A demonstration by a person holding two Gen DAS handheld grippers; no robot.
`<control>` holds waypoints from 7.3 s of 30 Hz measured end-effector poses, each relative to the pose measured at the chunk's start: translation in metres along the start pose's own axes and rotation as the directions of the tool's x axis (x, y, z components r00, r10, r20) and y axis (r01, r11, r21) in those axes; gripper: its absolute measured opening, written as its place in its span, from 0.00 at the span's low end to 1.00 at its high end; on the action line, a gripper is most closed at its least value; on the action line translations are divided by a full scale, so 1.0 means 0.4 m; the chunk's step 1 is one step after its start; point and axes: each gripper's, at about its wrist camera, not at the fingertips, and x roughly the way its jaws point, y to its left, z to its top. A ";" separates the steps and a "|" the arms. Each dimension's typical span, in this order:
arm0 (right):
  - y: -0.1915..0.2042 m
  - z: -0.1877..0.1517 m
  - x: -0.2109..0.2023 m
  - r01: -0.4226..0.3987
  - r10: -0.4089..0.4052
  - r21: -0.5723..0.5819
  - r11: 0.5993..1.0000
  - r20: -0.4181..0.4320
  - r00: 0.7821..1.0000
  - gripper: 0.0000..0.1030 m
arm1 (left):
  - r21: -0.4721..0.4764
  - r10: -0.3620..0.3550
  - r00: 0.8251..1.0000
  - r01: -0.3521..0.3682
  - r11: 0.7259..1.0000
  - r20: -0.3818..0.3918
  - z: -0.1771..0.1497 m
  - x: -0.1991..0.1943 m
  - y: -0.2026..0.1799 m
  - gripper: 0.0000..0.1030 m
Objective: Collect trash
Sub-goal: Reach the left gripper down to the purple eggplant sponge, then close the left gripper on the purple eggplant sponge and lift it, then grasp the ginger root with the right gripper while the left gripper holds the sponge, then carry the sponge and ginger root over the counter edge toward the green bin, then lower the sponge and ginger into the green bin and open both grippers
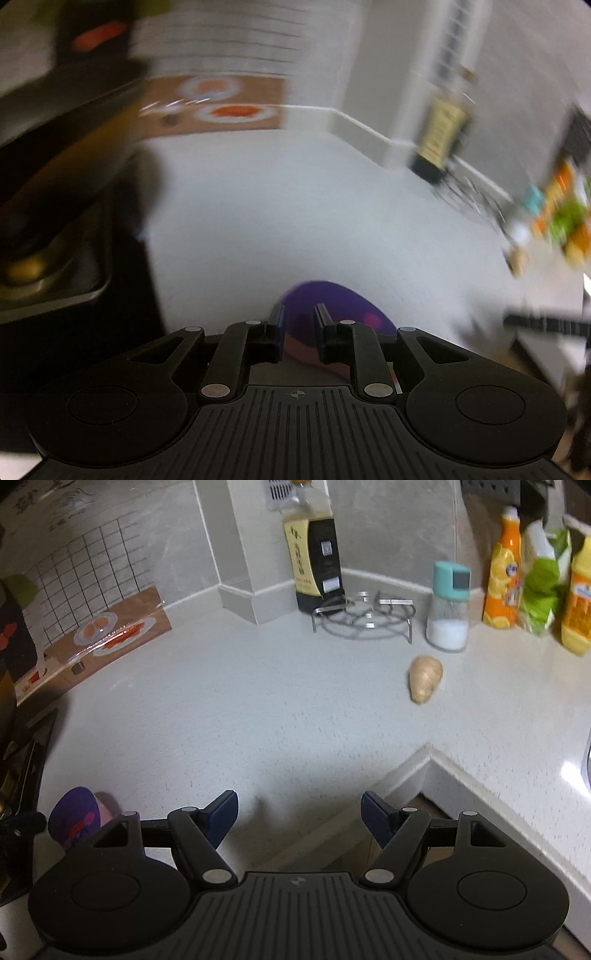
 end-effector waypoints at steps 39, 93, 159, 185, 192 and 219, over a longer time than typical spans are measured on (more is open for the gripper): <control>0.281 -0.031 0.002 -0.311 0.289 -0.325 0.893 -0.115 0.950 0.38 | -0.052 -0.066 0.997 0.064 0.997 -0.032 0.042 -0.014 0.062 0.20; -0.109 0.072 -0.022 0.208 -0.210 0.034 0.978 0.051 0.976 0.62 | 0.367 0.006 0.998 0.019 0.930 -0.068 -0.057 0.077 -0.193 0.76; -0.194 0.227 0.161 0.150 -0.154 0.041 0.988 0.115 0.981 0.35 | 0.224 -0.170 0.977 0.197 0.955 -0.131 0.006 0.021 -0.151 0.71; -0.443 -0.635 -0.139 0.034 0.087 0.597 0.801 -0.173 0.981 0.35 | 0.258 -0.212 0.643 0.556 0.790 -0.736 -0.494 0.421 -0.675 0.71; -0.469 -0.781 -0.177 0.223 -0.041 0.621 0.752 -0.294 0.955 0.35 | 0.276 0.001 0.499 0.478 0.833 -0.867 -0.804 0.724 -0.690 0.72; -0.517 -0.685 0.140 0.172 -0.032 0.465 0.868 -0.295 0.955 0.35 | 0.428 -0.281 0.623 0.737 0.522 -0.730 -1.008 0.720 -0.611 0.72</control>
